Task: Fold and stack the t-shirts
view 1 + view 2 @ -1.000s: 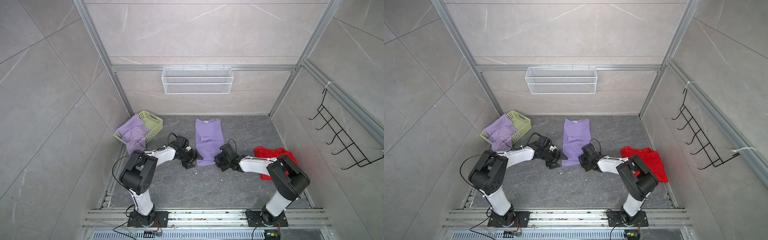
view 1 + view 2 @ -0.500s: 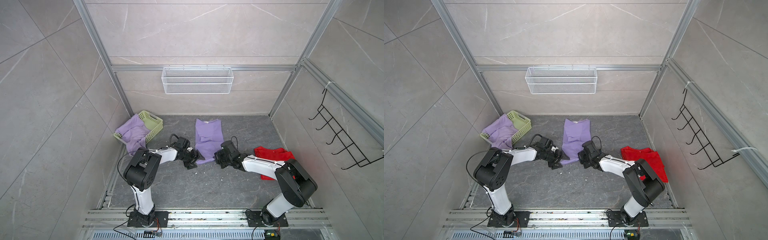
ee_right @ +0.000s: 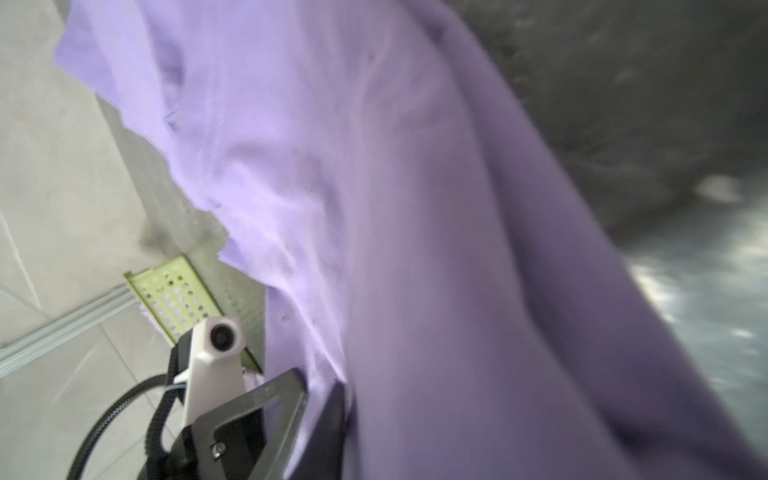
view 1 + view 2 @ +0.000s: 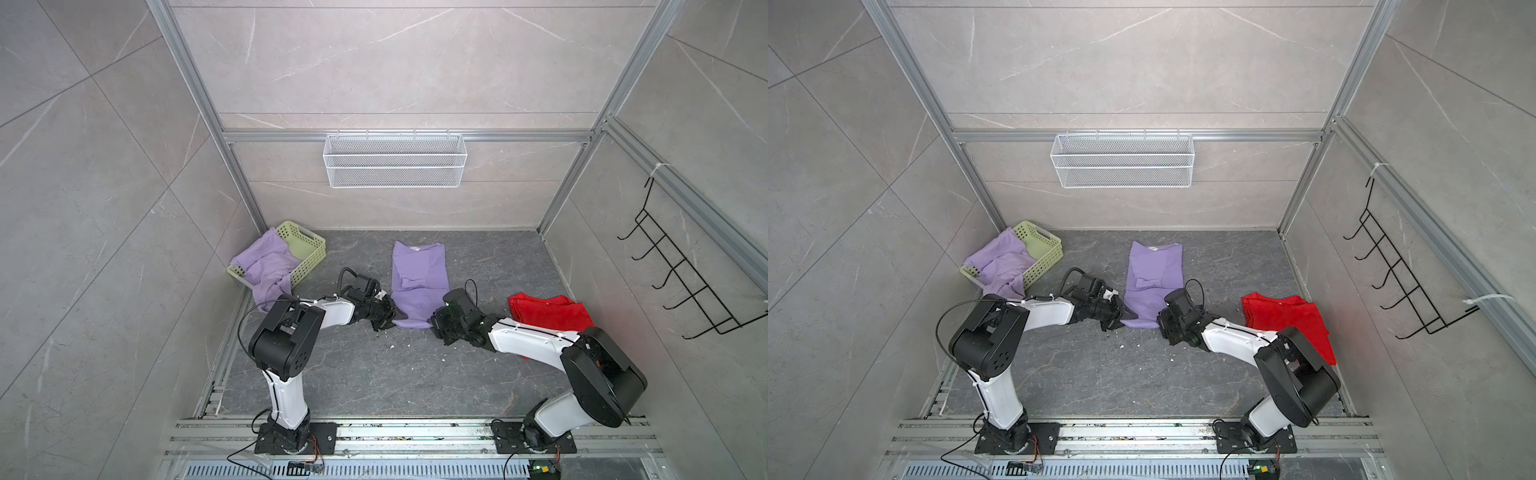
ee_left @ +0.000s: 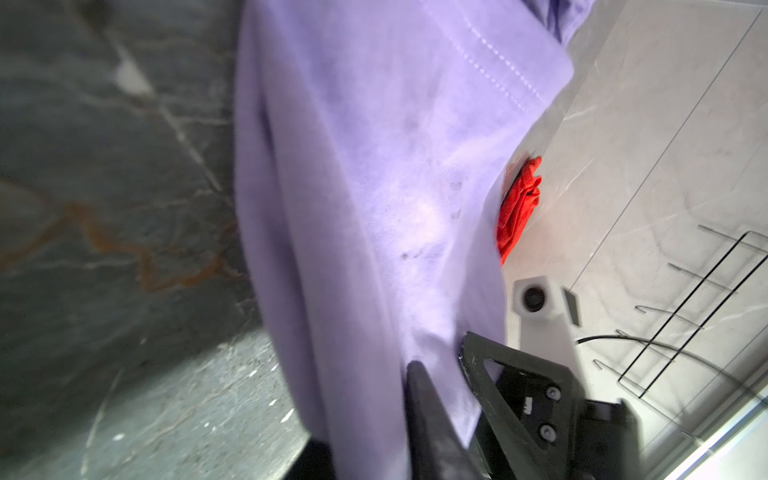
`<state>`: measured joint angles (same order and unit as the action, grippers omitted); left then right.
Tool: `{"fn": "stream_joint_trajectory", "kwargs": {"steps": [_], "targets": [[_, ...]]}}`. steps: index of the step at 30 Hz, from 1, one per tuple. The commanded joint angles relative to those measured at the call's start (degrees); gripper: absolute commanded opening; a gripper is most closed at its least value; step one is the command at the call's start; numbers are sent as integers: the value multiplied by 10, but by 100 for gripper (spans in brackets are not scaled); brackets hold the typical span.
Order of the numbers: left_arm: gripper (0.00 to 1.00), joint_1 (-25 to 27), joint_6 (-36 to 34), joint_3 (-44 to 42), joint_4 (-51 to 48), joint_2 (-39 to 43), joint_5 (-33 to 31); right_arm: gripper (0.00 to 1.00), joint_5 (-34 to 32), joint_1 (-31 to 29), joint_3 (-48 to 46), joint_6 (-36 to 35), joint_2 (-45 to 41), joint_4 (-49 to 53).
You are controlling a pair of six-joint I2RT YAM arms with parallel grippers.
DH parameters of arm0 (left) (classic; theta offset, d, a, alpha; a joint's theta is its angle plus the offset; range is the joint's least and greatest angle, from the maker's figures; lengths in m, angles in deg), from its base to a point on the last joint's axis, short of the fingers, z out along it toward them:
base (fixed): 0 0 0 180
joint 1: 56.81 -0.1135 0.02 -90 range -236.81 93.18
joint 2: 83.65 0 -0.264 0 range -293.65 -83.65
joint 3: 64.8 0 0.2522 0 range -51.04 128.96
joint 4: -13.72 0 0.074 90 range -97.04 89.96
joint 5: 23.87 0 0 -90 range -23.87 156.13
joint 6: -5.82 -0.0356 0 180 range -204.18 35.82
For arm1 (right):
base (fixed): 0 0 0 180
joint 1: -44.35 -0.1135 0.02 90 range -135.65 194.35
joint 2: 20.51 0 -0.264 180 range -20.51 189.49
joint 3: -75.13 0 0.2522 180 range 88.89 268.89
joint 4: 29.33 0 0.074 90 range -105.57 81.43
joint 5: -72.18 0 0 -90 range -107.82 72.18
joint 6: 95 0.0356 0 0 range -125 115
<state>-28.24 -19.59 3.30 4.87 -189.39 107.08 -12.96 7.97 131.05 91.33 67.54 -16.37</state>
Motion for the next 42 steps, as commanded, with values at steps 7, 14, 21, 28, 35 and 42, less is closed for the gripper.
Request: {"fn": "stream_joint_trajectory", "kwargs": {"steps": [7, 14, 21, 28, 35, 42], "targets": [[14, -2, 33, -29, 26, 52, 23, 70, -16, -3, -85, -39, -40, -24], [13, -1, 43, -41, 25, 67, 28, 68, -23, -21, -133, 8, -41, -68], [13, -1, 21, -66, -27, 120, 21, 30, -47, -25, -135, 18, -57, -13], [12, 1, -37, -76, -165, 195, 2, 13, -51, -41, -55, -56, -129, 166], [12, 2, -47, -44, -255, 268, 0, 11, -49, -76, 51, -85, -170, 283], [12, -5, -64, 48, -269, 227, -3, 11, -89, -75, 177, -152, -116, 307]]}}
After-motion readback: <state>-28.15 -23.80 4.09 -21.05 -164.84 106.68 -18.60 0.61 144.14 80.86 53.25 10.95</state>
